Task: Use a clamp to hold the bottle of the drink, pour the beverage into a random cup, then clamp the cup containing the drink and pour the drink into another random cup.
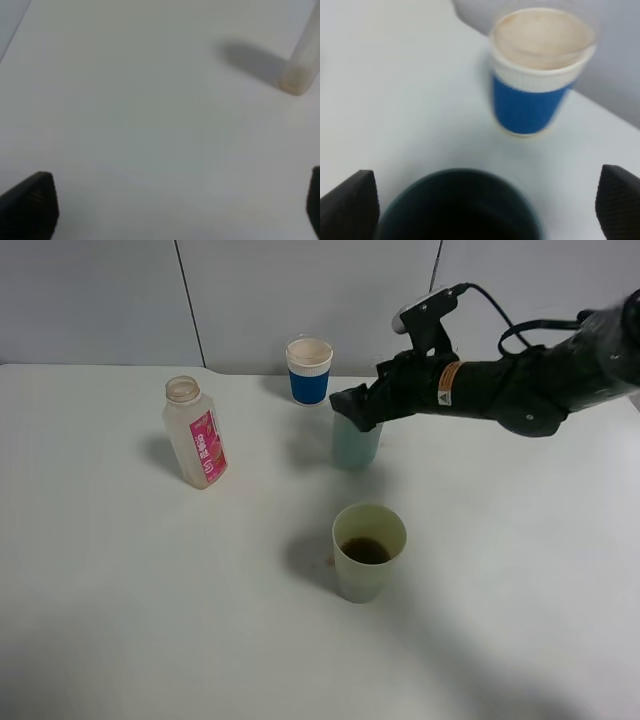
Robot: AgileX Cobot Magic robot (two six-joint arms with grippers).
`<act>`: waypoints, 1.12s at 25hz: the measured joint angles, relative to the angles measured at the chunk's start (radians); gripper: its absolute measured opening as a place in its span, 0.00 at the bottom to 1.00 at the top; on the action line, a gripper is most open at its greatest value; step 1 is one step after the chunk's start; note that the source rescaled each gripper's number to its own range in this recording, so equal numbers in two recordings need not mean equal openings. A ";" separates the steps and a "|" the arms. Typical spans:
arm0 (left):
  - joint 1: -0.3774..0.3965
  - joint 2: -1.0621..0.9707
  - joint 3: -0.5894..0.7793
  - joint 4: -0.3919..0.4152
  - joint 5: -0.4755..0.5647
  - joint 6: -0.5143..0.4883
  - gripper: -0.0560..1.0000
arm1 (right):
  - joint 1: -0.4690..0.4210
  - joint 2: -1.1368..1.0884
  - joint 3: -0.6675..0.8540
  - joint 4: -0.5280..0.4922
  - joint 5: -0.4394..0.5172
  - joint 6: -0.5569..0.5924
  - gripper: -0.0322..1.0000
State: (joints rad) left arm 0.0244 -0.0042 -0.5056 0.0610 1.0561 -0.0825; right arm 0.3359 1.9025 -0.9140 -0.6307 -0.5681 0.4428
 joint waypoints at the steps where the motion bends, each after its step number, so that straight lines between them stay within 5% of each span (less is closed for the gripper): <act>1: 0.000 0.000 0.000 0.000 0.000 0.000 1.00 | 0.000 -0.029 0.000 -0.001 0.055 0.014 0.56; 6: 0.000 0.000 0.000 0.000 0.000 0.000 1.00 | 0.000 -0.207 0.000 0.001 0.284 0.038 0.56; 11: 0.000 0.000 0.000 0.000 0.000 0.000 1.00 | 0.000 -0.331 0.000 0.017 0.383 0.040 0.56; 18: 0.000 0.000 0.000 0.000 0.000 0.000 1.00 | 0.000 -0.583 0.001 0.058 0.667 0.013 0.56; 28: 0.000 0.000 0.000 0.000 0.000 0.000 1.00 | -0.150 -0.827 0.001 0.365 0.957 -0.272 0.56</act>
State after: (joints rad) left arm 0.0244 -0.0042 -0.5056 0.0610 1.0561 -0.0825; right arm 0.1854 1.0757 -0.9134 -0.2654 0.3894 0.1706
